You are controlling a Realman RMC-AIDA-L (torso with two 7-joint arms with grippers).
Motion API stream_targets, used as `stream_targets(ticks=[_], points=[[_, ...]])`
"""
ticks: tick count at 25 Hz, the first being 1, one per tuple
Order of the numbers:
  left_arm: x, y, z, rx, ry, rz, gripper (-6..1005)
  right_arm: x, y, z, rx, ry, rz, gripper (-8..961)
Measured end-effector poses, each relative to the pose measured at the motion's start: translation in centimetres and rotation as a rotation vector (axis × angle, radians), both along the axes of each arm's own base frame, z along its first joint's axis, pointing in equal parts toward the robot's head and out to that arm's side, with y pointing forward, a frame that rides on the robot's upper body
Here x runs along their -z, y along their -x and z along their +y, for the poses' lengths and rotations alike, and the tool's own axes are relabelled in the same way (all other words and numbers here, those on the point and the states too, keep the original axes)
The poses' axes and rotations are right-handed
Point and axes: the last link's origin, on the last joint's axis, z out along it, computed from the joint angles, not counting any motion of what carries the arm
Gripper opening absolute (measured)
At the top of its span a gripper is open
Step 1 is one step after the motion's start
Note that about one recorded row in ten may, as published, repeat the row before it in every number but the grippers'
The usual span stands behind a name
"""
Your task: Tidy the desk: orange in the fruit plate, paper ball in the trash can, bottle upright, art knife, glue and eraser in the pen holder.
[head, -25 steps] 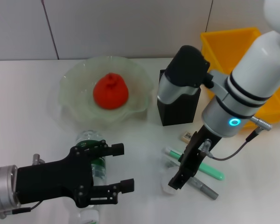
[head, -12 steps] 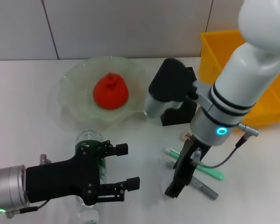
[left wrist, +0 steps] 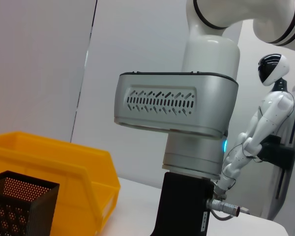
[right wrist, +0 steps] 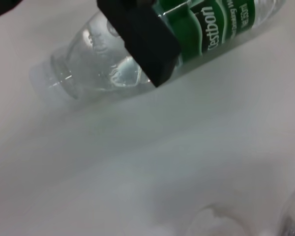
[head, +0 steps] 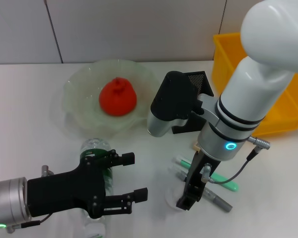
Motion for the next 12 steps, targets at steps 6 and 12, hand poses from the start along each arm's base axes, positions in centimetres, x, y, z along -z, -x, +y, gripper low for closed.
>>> stream_targets(ticks=[6,12], points=[[0.0,0.2,0.0,-0.008,-0.008,0.005,864,-0.3,0.0,-0.1,-0.008,0.002,0.007,548],[0.2,0.4,-0.1,-0.013,-0.013,0.008,864,-2.6,0.7,-0.6,-0.019,-0.001,0.024,517]])
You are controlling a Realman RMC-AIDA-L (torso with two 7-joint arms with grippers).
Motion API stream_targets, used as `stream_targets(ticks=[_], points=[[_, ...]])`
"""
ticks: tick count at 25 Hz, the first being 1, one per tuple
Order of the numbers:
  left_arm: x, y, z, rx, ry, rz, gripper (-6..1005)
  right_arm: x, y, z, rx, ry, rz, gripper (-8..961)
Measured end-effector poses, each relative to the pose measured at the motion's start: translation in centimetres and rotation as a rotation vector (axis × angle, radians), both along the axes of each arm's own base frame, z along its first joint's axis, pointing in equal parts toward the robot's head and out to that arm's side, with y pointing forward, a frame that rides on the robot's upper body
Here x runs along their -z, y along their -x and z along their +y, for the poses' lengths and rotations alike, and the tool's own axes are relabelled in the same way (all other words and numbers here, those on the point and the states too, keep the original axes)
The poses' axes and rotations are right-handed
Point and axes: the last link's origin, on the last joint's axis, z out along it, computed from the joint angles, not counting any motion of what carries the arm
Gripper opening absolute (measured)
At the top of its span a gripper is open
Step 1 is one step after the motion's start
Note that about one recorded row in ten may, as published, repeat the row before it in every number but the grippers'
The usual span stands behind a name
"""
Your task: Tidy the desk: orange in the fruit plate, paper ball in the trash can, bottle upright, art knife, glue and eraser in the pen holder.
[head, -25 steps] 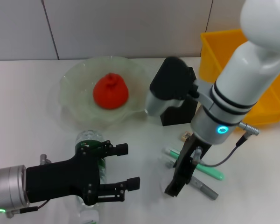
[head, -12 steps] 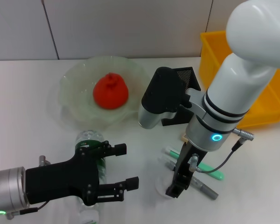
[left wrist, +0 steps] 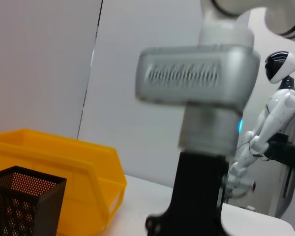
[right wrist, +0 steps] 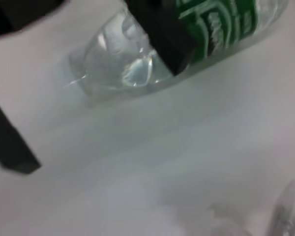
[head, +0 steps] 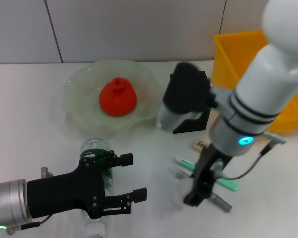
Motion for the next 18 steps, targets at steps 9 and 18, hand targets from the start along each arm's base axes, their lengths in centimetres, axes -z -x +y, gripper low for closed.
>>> stream_targets(ticks=[9,18], points=[[-0.1,-0.1,0.3,0.002,-0.005,-0.003,863,-9.4,-0.3,-0.7,0.002,-0.266,-0.129,512],[-0.2,-0.5,0.8,0.011,-0.003,-0.001,864,-14.4,-2.3,0.5,0.035,-0.570,-0.140,510]])
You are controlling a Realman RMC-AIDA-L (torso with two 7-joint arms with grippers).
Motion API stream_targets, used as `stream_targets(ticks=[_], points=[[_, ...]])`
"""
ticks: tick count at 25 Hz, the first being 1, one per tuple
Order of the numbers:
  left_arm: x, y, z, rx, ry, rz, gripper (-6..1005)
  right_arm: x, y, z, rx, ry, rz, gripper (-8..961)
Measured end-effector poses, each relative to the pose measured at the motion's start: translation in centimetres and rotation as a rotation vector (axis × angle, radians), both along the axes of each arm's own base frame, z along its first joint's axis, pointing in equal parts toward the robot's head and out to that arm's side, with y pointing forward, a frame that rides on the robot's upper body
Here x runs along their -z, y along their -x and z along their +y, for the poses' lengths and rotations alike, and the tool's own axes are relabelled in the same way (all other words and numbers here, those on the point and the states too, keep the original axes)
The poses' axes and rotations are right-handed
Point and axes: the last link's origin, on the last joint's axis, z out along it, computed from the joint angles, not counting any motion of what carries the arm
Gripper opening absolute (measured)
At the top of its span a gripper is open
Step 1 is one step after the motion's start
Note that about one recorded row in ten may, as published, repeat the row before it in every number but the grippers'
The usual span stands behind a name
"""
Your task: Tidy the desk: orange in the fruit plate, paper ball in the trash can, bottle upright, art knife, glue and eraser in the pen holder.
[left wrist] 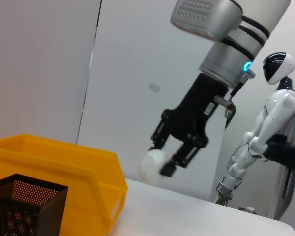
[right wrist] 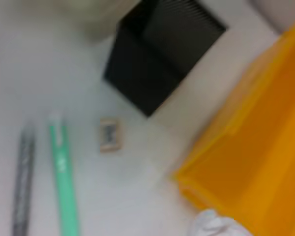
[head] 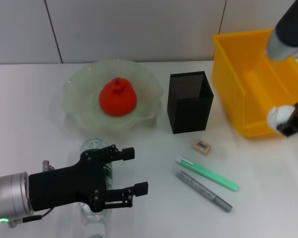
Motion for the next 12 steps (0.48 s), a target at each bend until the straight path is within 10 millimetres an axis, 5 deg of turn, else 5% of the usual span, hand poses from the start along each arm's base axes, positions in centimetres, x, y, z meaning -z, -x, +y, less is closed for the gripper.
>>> stream_targets(ticks=[12], points=[[-0.3,0.2,-0.1,-0.022,-0.012,-0.020,864,-0.1,-5.6,4.6,-0.084,-0.258,0.108,534]])
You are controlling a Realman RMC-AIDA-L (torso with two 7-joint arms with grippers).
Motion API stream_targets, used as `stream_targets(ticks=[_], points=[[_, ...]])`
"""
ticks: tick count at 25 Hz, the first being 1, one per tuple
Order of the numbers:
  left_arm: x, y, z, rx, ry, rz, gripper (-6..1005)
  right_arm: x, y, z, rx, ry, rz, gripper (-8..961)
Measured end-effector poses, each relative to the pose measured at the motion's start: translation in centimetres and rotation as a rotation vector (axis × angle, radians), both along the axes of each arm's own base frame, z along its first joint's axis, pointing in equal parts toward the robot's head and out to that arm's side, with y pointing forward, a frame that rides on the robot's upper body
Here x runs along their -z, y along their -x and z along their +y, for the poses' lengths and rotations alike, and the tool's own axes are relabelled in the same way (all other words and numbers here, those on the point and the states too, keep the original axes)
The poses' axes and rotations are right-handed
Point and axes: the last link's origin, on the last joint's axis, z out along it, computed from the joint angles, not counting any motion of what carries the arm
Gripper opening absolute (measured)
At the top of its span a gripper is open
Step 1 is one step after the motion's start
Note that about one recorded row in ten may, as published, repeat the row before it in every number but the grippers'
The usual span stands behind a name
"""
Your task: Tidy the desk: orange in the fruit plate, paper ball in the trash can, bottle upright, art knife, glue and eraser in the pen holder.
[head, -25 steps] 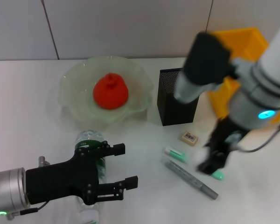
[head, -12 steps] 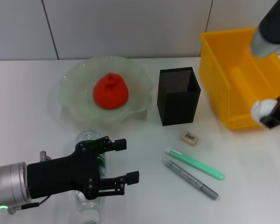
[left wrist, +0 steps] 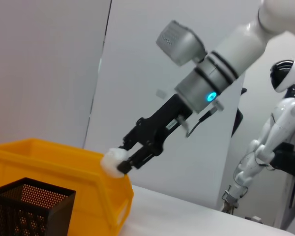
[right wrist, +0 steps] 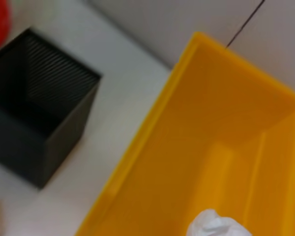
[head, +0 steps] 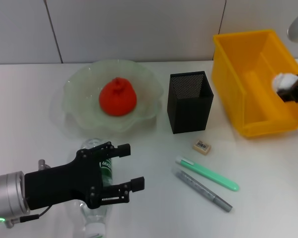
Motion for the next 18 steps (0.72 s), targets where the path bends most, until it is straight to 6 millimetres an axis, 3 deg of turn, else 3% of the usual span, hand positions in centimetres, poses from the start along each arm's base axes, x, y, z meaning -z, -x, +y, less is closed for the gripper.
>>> stream_targets(ticks=[6,12,17,18], points=[[0.0,-0.1,0.0,-0.020,0.022,-0.010,864,2.1,-1.7,1.8,0.000,-0.012,0.024,565],[-0.3,0.1,0.2,-0.029,0.005,-0.016,863,2.4,-1.4,2.1,-0.013,-0.009,0.022,595],[-0.3,0.0,0.3,-0.026,0.006,-0.017,863,2.0,-0.7,1.6,-0.004,0.013,0.017,781],[-0.4,-0.1,0.3,-0.021,0.005,-0.017,863,1.9,-0.4,1.2,0.004,0.027,0.014,780]])
